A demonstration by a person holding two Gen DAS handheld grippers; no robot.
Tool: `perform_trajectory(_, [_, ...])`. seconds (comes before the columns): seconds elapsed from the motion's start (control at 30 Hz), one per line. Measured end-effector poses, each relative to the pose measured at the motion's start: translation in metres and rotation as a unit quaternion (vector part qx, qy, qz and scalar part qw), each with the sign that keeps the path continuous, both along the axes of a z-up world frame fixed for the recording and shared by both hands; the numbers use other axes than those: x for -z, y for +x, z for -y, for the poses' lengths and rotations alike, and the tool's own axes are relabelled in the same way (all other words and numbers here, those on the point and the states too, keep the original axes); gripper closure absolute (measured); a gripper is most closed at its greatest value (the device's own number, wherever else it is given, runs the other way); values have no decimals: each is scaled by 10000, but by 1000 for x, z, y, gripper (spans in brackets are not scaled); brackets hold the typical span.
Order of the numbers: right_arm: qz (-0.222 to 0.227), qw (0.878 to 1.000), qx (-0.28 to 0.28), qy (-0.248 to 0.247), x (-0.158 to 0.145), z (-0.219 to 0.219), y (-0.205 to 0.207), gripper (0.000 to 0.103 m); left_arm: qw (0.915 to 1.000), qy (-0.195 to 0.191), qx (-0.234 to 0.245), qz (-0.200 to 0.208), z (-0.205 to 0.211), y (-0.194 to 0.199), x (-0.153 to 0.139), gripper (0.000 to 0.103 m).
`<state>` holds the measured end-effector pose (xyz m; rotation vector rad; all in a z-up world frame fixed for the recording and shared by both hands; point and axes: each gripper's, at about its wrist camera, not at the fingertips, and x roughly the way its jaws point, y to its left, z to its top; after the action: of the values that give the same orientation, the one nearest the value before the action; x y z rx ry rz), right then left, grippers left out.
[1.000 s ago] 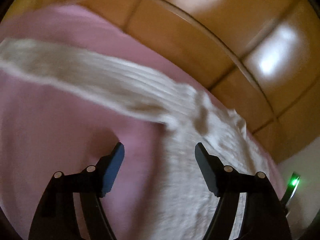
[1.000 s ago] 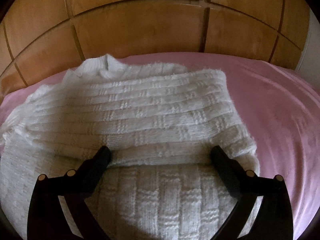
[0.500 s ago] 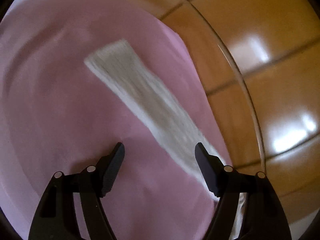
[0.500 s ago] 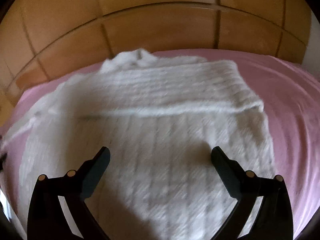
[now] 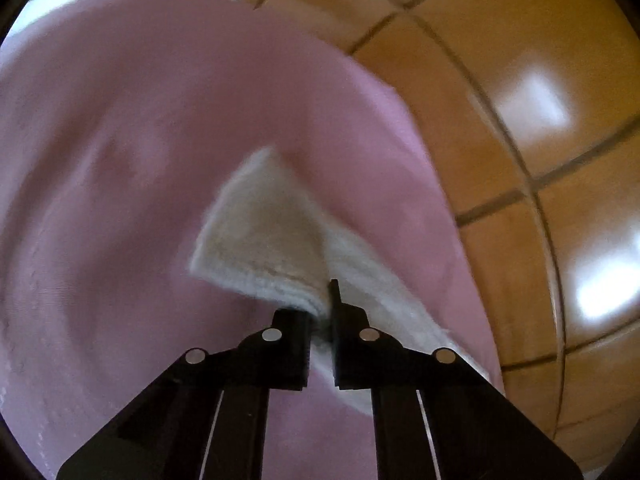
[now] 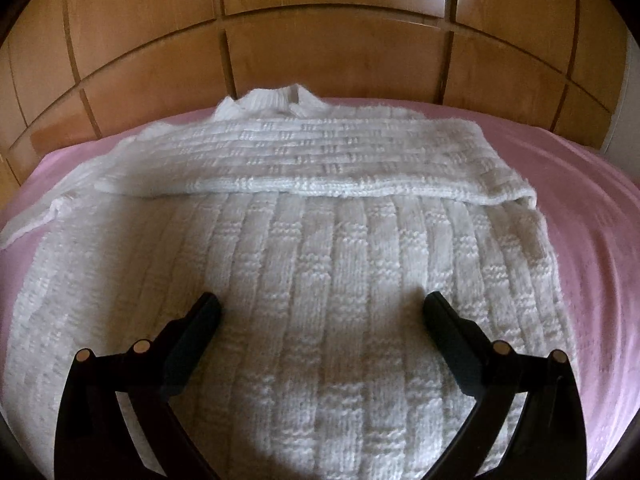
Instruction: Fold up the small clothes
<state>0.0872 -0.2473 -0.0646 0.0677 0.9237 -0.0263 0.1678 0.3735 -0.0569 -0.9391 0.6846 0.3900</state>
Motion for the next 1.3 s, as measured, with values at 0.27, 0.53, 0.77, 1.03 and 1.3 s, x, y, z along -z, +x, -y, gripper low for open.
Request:
perform_trajectory(0.27, [-2, 10000, -10, -34, 0, 0, 1, 2, 9804, 448, 1690, 912, 112, 22, -57, 96])
perform_trajectory(0.53, [29, 10000, -11, 31, -1, 2, 1, 2, 9326, 500, 3447, 946, 279, 44, -47, 96])
perform_trajectory(0.77, [77, 9999, 0, 129, -1, 4, -2, 2, 9021, 882, 4176, 638, 350, 15, -25, 51])
perform_trajectory(1.03, [-17, 9968, 27, 798, -13, 10, 6, 3, 8935, 1564, 4161, 635, 343, -33, -12, 51])
perform_trajectory(1.3, [-614, 9613, -1144, 2432, -21, -56, 62, 38, 9019, 1404, 4035, 632, 338, -37, 14, 50])
